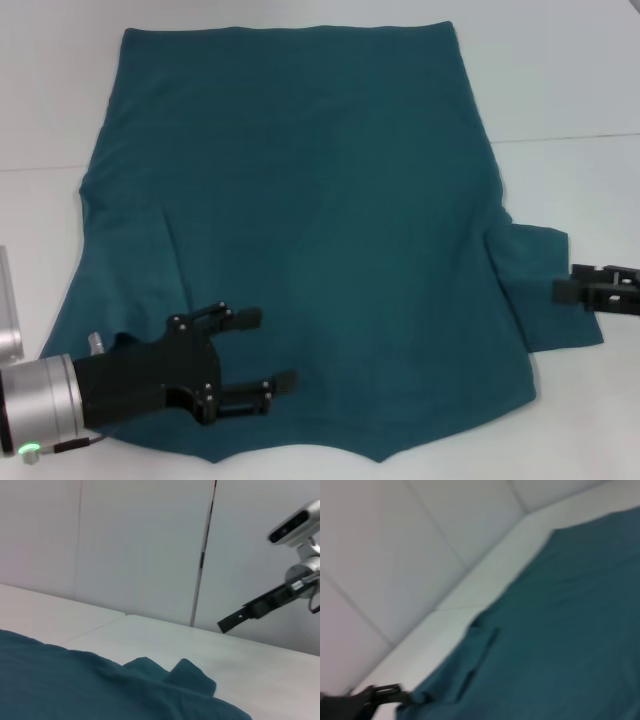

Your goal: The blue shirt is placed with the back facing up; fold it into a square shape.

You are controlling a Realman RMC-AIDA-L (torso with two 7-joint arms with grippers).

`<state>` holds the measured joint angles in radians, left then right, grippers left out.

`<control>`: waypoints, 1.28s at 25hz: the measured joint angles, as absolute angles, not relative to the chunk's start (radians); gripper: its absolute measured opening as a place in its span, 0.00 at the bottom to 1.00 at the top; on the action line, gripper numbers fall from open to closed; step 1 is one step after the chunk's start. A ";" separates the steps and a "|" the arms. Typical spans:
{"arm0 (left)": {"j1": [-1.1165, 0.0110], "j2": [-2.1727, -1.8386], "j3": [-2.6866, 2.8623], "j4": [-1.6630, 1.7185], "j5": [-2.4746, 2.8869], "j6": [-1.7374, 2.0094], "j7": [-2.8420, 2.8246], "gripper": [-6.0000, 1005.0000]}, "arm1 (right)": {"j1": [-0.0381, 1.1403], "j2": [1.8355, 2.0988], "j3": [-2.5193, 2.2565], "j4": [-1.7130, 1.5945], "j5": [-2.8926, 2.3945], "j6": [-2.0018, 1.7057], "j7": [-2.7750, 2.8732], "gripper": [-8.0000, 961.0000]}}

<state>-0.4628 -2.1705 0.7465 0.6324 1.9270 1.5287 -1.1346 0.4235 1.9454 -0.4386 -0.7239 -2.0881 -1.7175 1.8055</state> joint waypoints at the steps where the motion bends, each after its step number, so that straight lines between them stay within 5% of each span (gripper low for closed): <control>1: -0.463 -2.171 0.749 0.632 1.928 1.531 -1.135 0.88 | 0.422 1.938 -0.439 -0.727 -2.094 -1.700 1.829 0.97; 21: -0.469 -2.164 0.760 0.637 1.942 1.524 -1.225 0.88 | 0.463 1.931 -0.448 -0.734 -2.285 -1.409 2.158 0.97; 32: -0.472 -2.165 0.754 0.632 1.942 1.521 -1.226 0.88 | 0.470 1.985 -0.464 -0.725 -2.287 -1.280 2.125 0.97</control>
<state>-0.4717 -2.1646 0.7545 0.6324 1.9421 1.5209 -1.2256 0.4701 1.9845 -0.4639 -0.7247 -2.2873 -1.2802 2.1250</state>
